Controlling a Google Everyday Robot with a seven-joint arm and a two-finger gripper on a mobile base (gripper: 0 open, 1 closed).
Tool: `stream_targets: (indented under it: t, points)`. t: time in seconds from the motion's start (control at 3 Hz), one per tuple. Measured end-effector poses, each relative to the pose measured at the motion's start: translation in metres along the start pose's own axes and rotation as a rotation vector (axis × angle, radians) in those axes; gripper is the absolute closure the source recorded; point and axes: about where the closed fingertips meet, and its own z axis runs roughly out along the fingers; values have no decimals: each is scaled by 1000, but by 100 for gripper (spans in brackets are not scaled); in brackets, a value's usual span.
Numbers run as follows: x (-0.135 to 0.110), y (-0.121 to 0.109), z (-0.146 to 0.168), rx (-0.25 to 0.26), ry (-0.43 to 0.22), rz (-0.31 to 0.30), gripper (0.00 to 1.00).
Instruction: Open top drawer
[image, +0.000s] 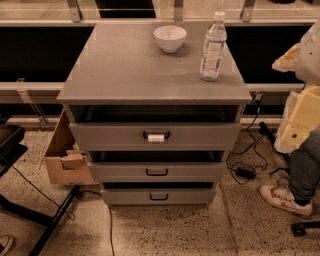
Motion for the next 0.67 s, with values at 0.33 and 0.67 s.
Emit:
stream_targets:
  t: [0.33,0.67]
  points:
    - [-1,0,0,3,-2,-1,0]
    - [-8,4,23,-1,0,-12,0]
